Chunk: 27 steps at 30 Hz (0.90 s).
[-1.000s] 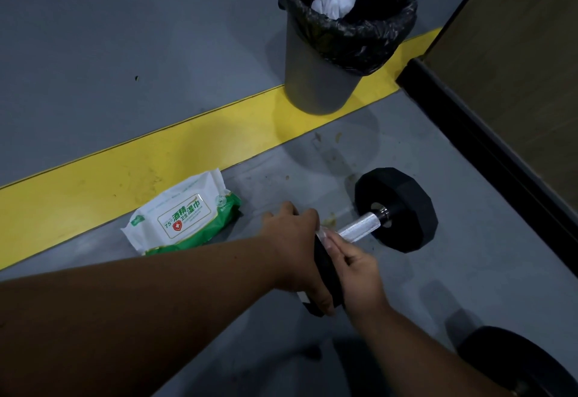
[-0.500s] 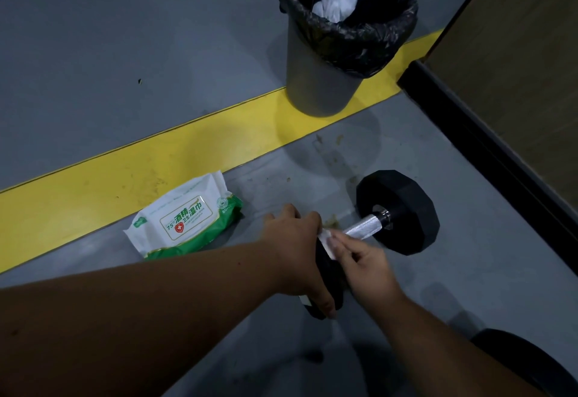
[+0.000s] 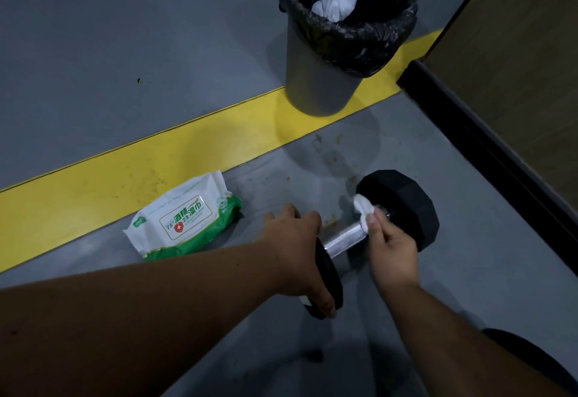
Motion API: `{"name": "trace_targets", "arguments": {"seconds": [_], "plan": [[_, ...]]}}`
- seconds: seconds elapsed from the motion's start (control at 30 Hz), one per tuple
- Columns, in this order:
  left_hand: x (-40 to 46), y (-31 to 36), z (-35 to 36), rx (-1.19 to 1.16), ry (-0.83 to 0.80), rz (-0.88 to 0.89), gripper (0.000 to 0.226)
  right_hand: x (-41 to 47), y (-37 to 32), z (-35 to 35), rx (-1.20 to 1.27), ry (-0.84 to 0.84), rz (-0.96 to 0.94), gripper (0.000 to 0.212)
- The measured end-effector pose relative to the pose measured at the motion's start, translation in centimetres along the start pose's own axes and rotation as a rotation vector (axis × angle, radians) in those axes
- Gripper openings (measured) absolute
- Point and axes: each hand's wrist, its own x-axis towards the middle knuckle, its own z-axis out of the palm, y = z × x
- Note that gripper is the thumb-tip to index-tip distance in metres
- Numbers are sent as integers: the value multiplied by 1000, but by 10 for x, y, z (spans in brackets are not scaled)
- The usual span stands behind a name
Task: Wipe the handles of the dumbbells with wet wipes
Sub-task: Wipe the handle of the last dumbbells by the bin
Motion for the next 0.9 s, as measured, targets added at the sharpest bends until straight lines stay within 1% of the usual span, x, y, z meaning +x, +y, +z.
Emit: {"name": "trace_targets", "arguments": {"seconds": [0.03,0.07,0.1,0.13,0.2,0.23,0.27,0.3,0.33,0.4,0.43,0.47,0.5,0.53,0.6,0.63,0.67,0.7,0.73,0.8,0.83,0.87,0.9], "plan": [[0,0,0,4,2,0,113,-3,0,3,44,77,13,24],[0,0,0,10,9,3,113,-8,-1,8,108,77,15,22],[0,0,1,18,18,9,112,-16,1,14,160,6,4,21],[0,1,1,26,29,17,111,-28,-2,21,180,-102,1,21],[0,1,2,41,47,35,107,-44,-5,28,155,-310,-1,24],[0,1,2,47,54,39,106,-44,-3,27,118,-352,-23,25],[0,1,2,49,57,38,106,-38,-3,23,81,-348,-43,24],[0,1,3,46,56,34,107,-30,-4,19,61,-296,-43,22],[-1,1,3,40,53,28,109,-19,-2,13,52,-204,-17,19],[-2,1,4,33,51,21,111,-6,-5,3,35,32,31,25],[-2,0,5,38,58,22,112,-6,-6,3,66,109,47,26],[-2,1,6,46,72,29,111,-11,-7,6,139,133,60,25],[-3,2,7,53,86,36,110,-19,-7,12,207,92,70,25],[-3,2,8,57,104,45,108,-29,-6,19,236,-5,73,25],[-4,4,10,62,131,52,102,-46,-1,25,199,-235,37,25],[-5,6,11,72,142,55,100,-47,0,24,182,-306,20,25],[-6,7,14,84,150,51,99,-42,1,19,169,-329,12,24],[-7,7,16,86,153,41,100,-34,2,14,165,-305,4,22],[-9,8,18,78,150,26,102,-25,1,7,164,-234,5,20],[-12,11,25,68,143,-2,105,-11,3,-5,159,-26,20,22],[-15,14,28,74,142,-8,106,-10,4,-5,187,42,31,23],[-17,17,31,83,144,-4,106,-13,5,-4,233,80,48,24],[-19,20,35,95,148,5,105,-21,6,0,287,83,63,23]]}}
